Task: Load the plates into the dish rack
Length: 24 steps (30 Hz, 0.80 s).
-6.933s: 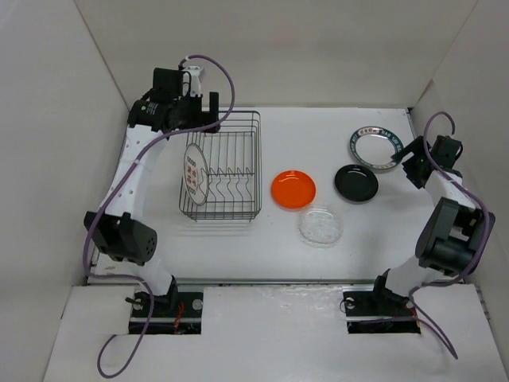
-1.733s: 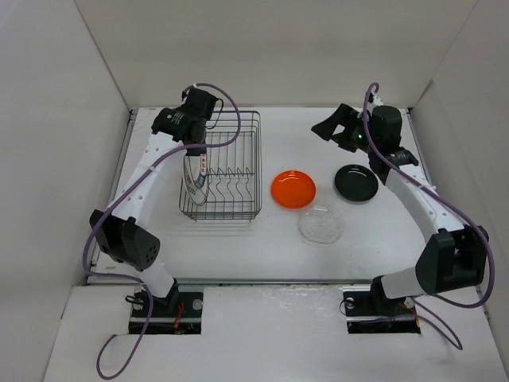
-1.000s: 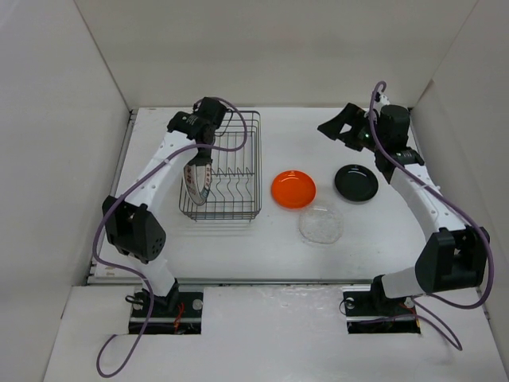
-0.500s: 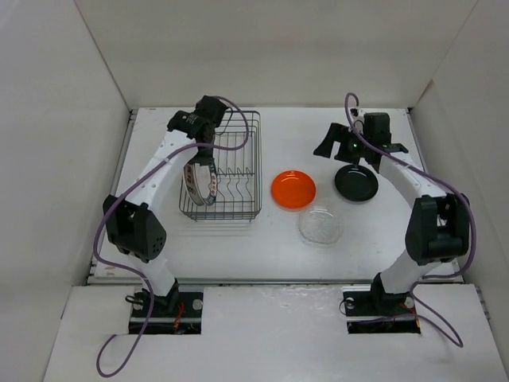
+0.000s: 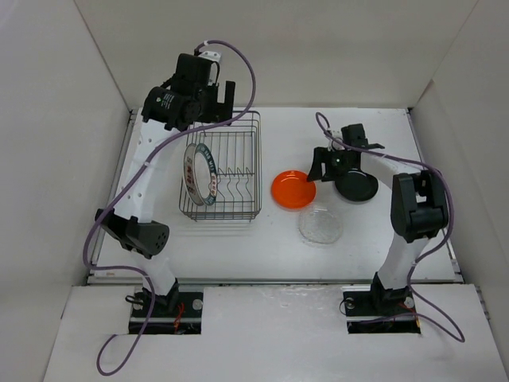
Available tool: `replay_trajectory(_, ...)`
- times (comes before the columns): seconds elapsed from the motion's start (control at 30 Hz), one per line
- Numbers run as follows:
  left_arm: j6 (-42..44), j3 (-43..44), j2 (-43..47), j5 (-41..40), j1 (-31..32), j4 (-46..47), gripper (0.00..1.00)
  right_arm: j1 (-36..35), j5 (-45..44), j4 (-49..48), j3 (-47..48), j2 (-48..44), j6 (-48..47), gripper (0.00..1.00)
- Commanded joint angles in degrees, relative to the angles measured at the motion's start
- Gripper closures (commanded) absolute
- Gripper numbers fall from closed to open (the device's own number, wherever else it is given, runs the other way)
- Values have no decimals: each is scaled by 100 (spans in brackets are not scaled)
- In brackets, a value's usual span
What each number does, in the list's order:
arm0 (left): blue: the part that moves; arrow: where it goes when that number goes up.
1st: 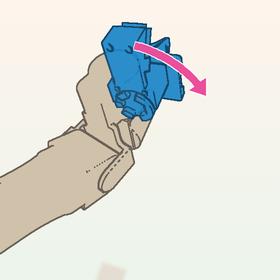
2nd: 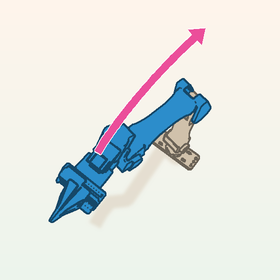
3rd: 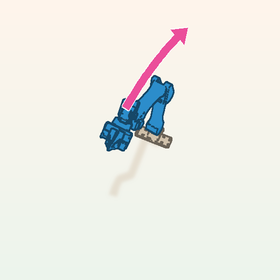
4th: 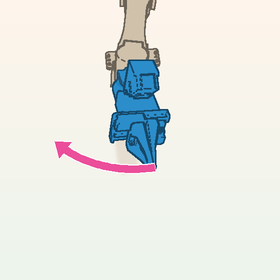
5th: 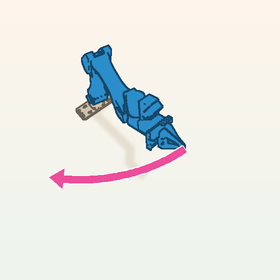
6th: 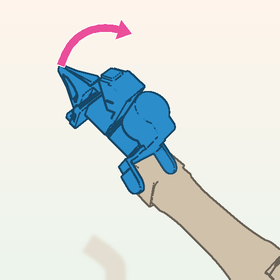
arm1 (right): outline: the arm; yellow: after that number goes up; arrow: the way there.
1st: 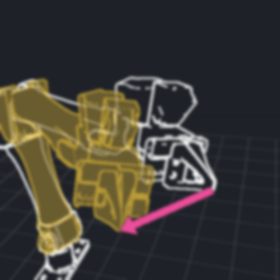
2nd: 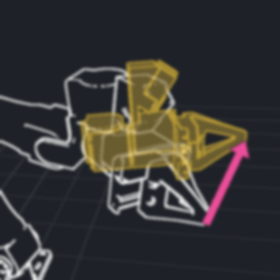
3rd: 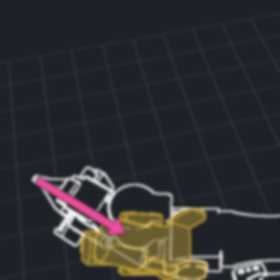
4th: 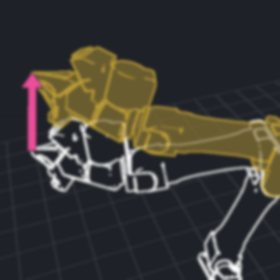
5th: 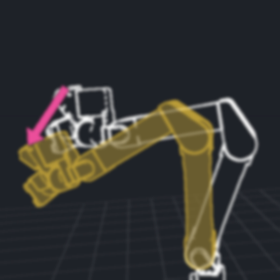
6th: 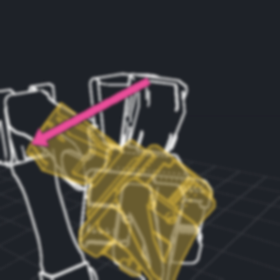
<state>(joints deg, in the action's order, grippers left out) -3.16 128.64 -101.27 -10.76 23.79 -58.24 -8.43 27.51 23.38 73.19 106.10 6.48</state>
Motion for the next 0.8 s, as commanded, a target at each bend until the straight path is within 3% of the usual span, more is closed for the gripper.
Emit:
replay_trajectory(0.0, 272, -40, 82, 653, 20, 286, 0, -168, 35, 45, 178, 138, -217, 29)
replay_trajectory(0.07, 272, -164, 143, 812, 20, 506, 0, -238, 35, 44, 126, 226, -156, 33)
replay_trajectory(0.1, 272, -233, 195, 891, 20, 506, 0, -238, 35, -25, 126, 313, -156, 41)
replay_trajectory(0.2, 272, -296, 196, 1024, 20, 577, 0, -291, 88, -26, 126, 463, -33, 43)
replay_trajectory(0.27, 272, -400, 196, 1085, 20, 629, 0, -291, 27, -26, 126, 516, 29, 54)
replay_trajectory(0.33, 272, -453, 248, 1085, 20, 629, 0, -291, 27, -26, 126, 587, 99, 56)
replay_trajectory(0.43, 272, -576, 249, 1085, 20, 629, 0, -291, -113, -26, 178, 719, 221, 71)
replay_trajectory(0.57, 272, -717, 363, 1085, 20, 682, 0, -239, -263, 27, 178, 842, 345, 100)
replay_trajectory(0.77, 517, -604, 284, 1488, 20, 814, 0, -28, 149, -754, 161, 448, 1196, 100)
